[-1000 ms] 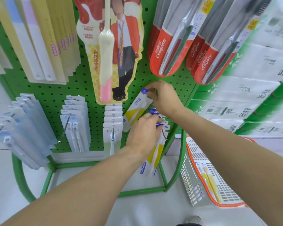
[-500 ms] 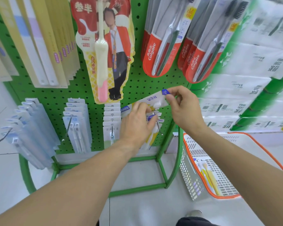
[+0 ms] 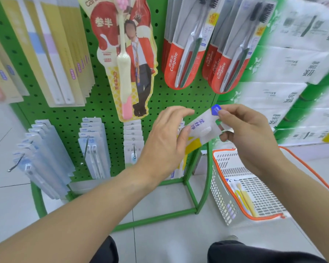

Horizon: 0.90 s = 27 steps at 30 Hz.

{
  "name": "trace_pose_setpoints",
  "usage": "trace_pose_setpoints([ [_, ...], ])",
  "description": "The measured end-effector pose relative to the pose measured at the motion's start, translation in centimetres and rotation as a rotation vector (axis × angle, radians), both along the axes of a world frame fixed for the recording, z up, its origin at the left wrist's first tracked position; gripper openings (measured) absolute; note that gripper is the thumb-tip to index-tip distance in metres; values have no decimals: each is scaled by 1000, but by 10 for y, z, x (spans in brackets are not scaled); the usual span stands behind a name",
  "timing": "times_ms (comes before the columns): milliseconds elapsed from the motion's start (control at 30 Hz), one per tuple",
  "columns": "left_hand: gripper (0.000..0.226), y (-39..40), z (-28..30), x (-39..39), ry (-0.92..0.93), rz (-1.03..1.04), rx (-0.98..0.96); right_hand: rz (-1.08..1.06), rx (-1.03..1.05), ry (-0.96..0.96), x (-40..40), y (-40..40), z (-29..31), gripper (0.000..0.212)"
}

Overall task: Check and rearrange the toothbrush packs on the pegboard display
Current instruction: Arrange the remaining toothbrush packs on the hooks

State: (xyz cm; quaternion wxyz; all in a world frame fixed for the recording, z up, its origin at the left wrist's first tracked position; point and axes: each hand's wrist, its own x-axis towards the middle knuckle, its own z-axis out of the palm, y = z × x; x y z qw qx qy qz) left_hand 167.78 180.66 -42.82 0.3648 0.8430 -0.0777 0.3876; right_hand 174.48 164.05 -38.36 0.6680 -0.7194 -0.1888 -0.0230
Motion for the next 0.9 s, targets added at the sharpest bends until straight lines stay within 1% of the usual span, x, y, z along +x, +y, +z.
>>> trace_pose_setpoints([
  [33, 33, -2, 2, -3, 59, -23, -47, 18, 0, 15, -1, -2, 0, 15],
  [100, 38, -5, 6, -9, 267, -95, -180, 68, -30, 26, -1, -4, -2, 16],
  [167, 32, -7, 6, -11, 459, -227, -364, 149, -75, 12, -1, -4, -5, 15],
  [200, 27, -7, 5, -11, 514, -281, -421, 180, -102, 1, -1, -3, -8, 14],
  [233, 29, -7, 4, -11, 545, -322, -436, 198, -126, -10, -1, -2, -11, 12],
  [333, 44, -10, -3, -12, 610, -340, -471, 155, -172, -85, 1, 2, -22, 3],
  [367, 47, -12, -4, -14, 637, -324, -514, 97, -214, -153, 2, 2, -26, 7],
  [400, 45, -14, -4, -16, 666, -303, -574, 44, -271, -223, 4, 2, -30, 13],
  [433, 34, -16, -2, -19, 684, -282, -637, 23, -317, -277, 5, 2, -33, 18],
  [467, 20, -16, -3, -20, 693, -251, -694, 39, -348, -320, 5, 3, -37, 19],
  [500, 14, -16, -2, -22, 702, -216, -751, 87, -373, -348, 3, 6, -40, 16],
  [533, 18, -15, -2, -23, 720, -172, -807, 141, -392, -361, 0, 9, -43, 11],
  [600, 17, -9, -5, -24, 739, -128, -911, 233, -405, -353, -6, 17, -49, 5],
  [667, 15, -4, -2, -27, 741, -112, -979, 302, -447, -379, -13, 21, -52, 18],
  [700, 16, -1, -2, -27, 738, -97, -1009, 336, -485, -394, -16, 23, -52, 20],
  [733, 18, 2, -2, -27, 735, -84, -1045, 356, -536, -410, -19, 25, -53, 16],
  [800, 24, 4, -4, -27, 761, -95, -1124, 333, -661, -461, -23, 32, -56, 7],
  [900, 31, 0, -8, -28, 814, -128, -1191, 209, -834, -511, -27, 43, -59, 12],
])
